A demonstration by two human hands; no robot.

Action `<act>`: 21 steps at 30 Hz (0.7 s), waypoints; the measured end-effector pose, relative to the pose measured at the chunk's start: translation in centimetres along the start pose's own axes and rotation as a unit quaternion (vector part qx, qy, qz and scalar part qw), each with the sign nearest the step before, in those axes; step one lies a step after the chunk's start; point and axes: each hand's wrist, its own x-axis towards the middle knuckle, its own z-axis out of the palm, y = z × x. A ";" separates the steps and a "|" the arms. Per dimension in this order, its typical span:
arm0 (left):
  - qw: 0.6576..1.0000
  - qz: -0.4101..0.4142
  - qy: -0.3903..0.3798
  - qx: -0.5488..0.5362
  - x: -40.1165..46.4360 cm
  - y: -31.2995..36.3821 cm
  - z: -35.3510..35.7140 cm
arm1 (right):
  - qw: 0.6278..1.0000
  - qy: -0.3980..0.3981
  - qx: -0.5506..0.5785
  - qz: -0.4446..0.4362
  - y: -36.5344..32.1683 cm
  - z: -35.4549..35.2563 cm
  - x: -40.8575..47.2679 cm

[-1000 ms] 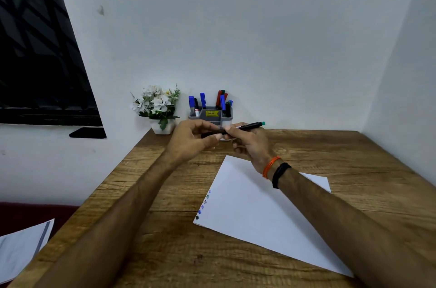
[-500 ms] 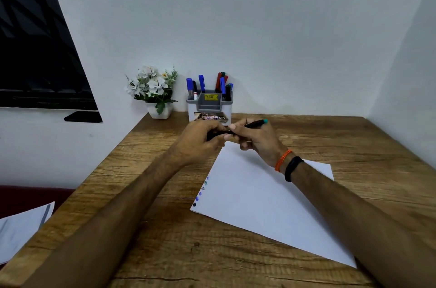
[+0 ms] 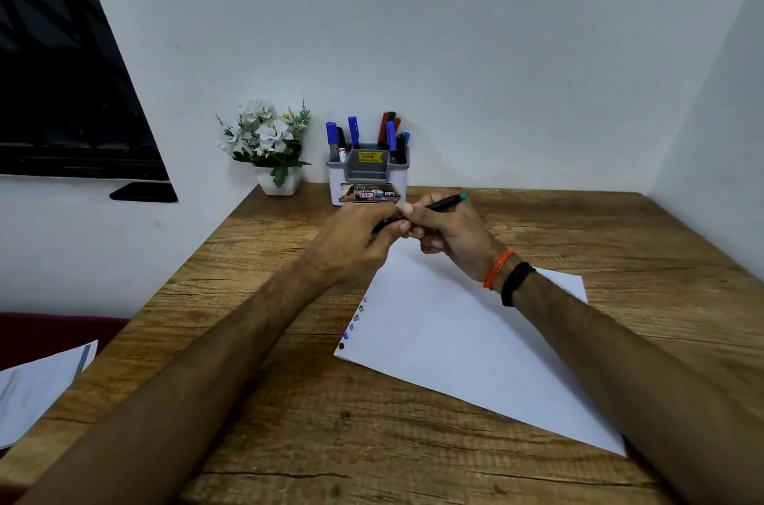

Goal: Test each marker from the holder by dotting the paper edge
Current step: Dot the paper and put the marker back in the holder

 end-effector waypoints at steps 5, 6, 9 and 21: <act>1.000 -0.011 0.007 0.006 -0.1 -0.6 -0.2 | 1.000 -0.010 0.027 -0.002 -0.1 -0.1 0.0; 1.000 -0.015 0.012 0.010 -0.2 -0.7 -0.2 | 0.999 -0.010 0.035 -0.003 0.0 -0.1 0.0; 0.999 -0.029 0.018 0.020 -0.3 -0.7 -0.1 | 0.999 0.014 0.046 -0.008 0.2 0.1 -0.1; 0.974 -0.176 -0.146 -0.012 -1.3 -2.9 -1.4 | 0.993 -0.088 0.050 0.064 0.5 0.2 -1.1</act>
